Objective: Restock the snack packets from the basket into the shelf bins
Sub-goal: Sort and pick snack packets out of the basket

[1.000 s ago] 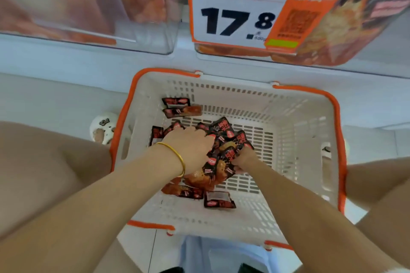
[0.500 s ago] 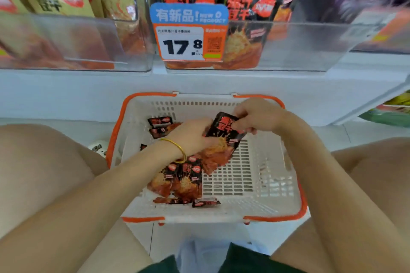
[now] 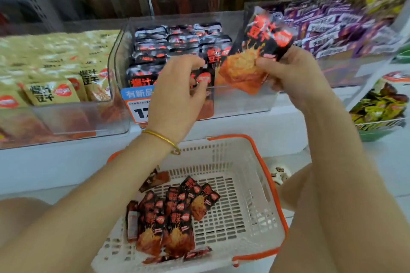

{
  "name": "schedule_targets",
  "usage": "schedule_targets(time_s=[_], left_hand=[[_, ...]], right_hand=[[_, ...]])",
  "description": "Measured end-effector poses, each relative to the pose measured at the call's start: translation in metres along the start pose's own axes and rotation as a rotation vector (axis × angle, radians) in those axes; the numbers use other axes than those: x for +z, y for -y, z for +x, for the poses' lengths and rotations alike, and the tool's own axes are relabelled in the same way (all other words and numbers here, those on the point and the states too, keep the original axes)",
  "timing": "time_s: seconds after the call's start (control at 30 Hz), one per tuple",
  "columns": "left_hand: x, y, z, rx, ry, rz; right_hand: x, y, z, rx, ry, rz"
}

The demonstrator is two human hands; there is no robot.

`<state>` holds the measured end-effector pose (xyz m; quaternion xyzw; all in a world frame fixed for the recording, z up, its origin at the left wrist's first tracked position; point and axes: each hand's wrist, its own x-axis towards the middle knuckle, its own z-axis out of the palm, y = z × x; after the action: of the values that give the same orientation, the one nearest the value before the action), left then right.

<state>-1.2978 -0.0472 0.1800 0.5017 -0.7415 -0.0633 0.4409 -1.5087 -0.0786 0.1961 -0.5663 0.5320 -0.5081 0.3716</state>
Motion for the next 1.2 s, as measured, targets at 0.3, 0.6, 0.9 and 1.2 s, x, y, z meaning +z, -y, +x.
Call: schedule_targets(time_s=[0.3, 0.6, 0.9, 1.2], left_hand=[[0.019, 0.037, 0.004, 0.187, 0.227, 0.702], [0.02, 0.037, 0.004, 0.201, 0.217, 0.69], [0.012, 0.029, -0.011, 0.407, 0.01, 0.5], [0.026, 0.1, -0.106, 0.305, 0.415, 0.476]], right_hand=[[0.032, -0.026, 0.092, 0.3, 0.173, -0.528], [0.056, -0.025, 0.099, 0.292, 0.198, -0.722], [0.036, 0.008, 0.054, 0.065, -0.155, -0.516], [0.1, -0.093, -0.054, 0.328, 0.392, -0.373]])
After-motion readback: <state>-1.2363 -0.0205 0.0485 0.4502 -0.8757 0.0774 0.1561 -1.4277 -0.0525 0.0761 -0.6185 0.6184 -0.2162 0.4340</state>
